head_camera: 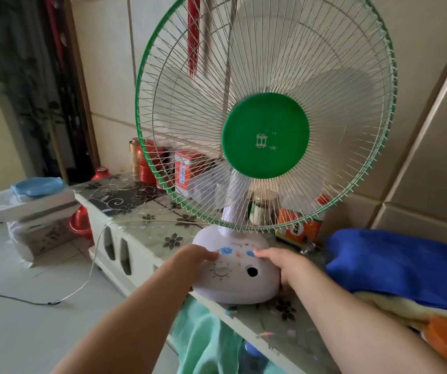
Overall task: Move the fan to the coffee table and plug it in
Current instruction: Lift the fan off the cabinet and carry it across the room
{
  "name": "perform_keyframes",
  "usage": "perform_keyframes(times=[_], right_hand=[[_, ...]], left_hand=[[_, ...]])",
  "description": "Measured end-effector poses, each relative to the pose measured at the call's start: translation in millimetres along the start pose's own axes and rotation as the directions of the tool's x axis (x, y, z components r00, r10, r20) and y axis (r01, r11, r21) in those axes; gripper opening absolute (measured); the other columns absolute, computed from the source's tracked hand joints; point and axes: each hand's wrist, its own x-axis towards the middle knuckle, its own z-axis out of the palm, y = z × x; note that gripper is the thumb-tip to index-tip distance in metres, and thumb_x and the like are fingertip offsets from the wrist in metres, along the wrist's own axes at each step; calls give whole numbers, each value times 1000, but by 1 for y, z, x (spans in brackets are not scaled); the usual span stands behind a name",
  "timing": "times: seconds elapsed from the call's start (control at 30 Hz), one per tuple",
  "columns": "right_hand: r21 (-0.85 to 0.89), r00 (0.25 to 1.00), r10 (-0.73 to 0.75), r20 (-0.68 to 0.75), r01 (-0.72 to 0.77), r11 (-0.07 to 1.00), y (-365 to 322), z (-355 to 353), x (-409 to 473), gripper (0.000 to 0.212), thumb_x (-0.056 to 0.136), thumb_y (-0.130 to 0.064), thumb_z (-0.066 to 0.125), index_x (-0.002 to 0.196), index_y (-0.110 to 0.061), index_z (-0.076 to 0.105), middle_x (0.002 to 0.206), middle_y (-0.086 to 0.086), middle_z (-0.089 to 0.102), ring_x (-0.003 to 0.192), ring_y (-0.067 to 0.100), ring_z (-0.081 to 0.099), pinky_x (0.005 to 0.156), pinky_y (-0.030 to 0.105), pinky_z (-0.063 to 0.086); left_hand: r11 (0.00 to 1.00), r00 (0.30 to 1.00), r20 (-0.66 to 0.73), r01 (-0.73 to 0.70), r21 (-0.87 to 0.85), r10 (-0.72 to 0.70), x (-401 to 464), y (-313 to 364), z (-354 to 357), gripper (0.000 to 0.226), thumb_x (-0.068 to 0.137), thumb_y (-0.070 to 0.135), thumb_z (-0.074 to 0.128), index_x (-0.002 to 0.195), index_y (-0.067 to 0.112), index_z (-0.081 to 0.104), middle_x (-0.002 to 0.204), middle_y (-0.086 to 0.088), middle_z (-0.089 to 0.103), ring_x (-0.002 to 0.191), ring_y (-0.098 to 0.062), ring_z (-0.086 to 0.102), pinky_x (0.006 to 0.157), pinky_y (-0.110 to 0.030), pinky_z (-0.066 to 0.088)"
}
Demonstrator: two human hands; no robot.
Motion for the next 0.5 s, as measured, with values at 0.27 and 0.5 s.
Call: perform_keyframes(times=[0.27, 0.5], right_hand=[[-43, 1000, -18, -15, 17, 999, -6, 5, 3, 52, 91, -10, 69, 138, 6, 53, 141, 25, 56, 129, 37, 56, 113, 51, 39], [46, 998, -24, -56, 27, 999, -6, 8, -9, 26, 92, -2, 64, 117, 0, 64, 109, 21, 66, 94, 35, 64, 92, 45, 46]], left_hand=[[968, 995, -77, -41, 248, 62, 1, 12, 4, 62, 93, 22, 68, 144, -2, 42, 144, -18, 50, 131, -36, 50, 110, -47, 40], [993, 999, -25, 29, 116, -27, -5, 7, -2, 65, 90, 20, 70, 143, 2, 38, 145, -17, 49, 132, -36, 49, 115, -48, 35]])
